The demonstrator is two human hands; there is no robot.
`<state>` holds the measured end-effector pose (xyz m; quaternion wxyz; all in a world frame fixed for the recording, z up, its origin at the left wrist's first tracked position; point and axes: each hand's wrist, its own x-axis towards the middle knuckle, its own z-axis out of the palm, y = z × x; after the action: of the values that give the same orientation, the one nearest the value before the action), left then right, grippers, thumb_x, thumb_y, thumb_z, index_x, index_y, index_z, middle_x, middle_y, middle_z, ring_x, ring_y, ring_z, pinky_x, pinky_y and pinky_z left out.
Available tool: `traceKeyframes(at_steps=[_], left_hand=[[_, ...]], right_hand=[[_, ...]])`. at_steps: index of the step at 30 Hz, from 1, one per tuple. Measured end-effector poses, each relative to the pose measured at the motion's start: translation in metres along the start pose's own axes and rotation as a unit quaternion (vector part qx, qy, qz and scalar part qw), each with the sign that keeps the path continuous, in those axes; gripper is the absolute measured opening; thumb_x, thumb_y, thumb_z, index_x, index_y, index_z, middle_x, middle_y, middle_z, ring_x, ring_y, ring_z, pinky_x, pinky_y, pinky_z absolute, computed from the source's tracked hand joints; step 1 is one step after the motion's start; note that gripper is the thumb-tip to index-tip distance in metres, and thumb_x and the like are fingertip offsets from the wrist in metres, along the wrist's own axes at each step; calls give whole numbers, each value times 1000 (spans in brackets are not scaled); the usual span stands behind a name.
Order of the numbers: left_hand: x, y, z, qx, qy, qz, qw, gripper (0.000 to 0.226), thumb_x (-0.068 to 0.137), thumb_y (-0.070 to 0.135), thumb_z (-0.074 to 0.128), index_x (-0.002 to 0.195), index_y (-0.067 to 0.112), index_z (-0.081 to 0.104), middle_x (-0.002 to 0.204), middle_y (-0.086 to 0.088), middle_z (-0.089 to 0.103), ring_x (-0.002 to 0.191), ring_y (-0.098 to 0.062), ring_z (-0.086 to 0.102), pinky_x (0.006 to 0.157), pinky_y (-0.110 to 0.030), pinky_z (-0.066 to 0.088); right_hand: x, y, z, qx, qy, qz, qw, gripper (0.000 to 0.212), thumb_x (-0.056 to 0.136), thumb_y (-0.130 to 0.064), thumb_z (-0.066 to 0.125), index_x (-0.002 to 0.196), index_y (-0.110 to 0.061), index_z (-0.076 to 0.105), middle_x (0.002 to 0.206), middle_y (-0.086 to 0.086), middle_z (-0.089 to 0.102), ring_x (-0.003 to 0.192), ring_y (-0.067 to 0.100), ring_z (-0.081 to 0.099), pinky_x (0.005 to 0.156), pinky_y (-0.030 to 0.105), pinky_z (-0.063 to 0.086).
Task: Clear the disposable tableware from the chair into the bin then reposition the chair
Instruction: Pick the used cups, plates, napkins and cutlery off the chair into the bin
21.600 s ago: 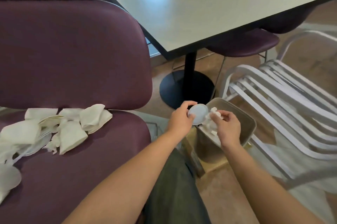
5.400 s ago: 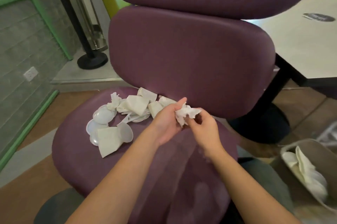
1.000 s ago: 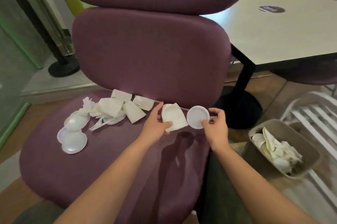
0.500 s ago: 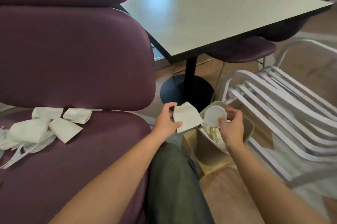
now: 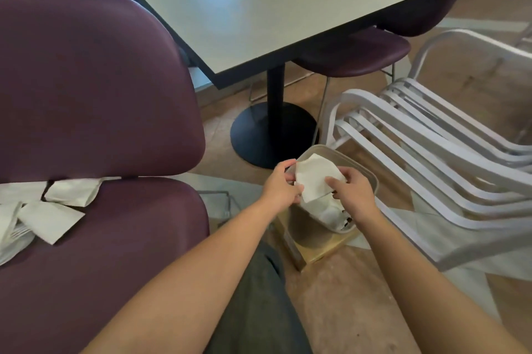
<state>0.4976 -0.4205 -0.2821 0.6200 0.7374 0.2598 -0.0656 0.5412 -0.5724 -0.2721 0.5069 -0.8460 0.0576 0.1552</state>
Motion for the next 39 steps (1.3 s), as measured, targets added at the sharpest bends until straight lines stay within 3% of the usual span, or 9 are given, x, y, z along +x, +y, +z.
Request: traceKeyframes(at_steps=[4,6,8,14,17,21,27,35,39], left_hand=[[8,-4,2,20,11,-3,1000,63,89,10,65,144,27,39,112,6,54,107,-21,60,95,-42,52],[8,-7,-3,34,19,5,999,57,90,11,63,142,25,42,113,6,56,107,-17,58,95,-36,51],[5,-9,-11,48,28,15,998,49,91,12,62,137,22,48,119,2,59,104,-12,56,88,-26,46],[-10,-18,-50,106,84,43,990,24,95,21,56,117,30,61,109,9,63,103,-10,58,88,-27,45],[-25,-21,-83,120,111,54,985,19,95,22,55,109,34,60,109,8,65,100,-10,59,92,-32,48],[-60,-31,-135,126,177,65,974,19,93,21,57,106,34,62,97,15,63,97,-10,62,90,-29,49],[-132,-73,-227,144,288,34,946,24,92,20,55,113,27,65,97,14,64,92,-4,58,85,-21,42],[-223,-145,-327,139,392,-47,908,26,89,16,56,112,26,65,98,13,65,89,-9,61,79,-23,42],[-257,-180,-360,161,448,-73,876,30,85,16,56,109,30,68,106,7,66,98,-15,61,87,-34,50]], right_hand=[[20,10,-4,-15,20,40,999,44,96,-28,55,136,-12,49,128,16,59,115,34,56,95,43,45],[23,16,-4,-148,14,58,987,56,98,-36,51,145,-9,39,144,20,45,135,34,36,112,43,27],[17,14,-1,-230,6,48,972,60,97,-36,50,149,-10,34,150,20,35,141,35,23,115,41,18],[-12,-19,32,-155,-29,-57,986,41,91,-22,56,132,-17,56,135,14,54,122,31,49,104,41,40],[-36,-47,58,-130,-81,-106,982,39,93,-17,56,132,-15,57,125,9,62,104,24,60,88,26,44],[-70,-82,107,-137,-137,-186,963,39,94,-20,58,132,-14,58,132,3,60,122,19,55,100,27,39],[-135,-117,201,-146,-227,-241,932,33,92,-18,58,124,-15,63,121,3,66,111,20,60,94,26,42],[-225,-122,314,-194,-334,-307,870,33,90,-17,53,121,-19,64,123,3,65,118,25,54,98,33,45],[-256,-120,353,-206,-367,-320,849,33,89,-16,54,120,-17,65,123,3,65,117,25,55,101,35,44]])
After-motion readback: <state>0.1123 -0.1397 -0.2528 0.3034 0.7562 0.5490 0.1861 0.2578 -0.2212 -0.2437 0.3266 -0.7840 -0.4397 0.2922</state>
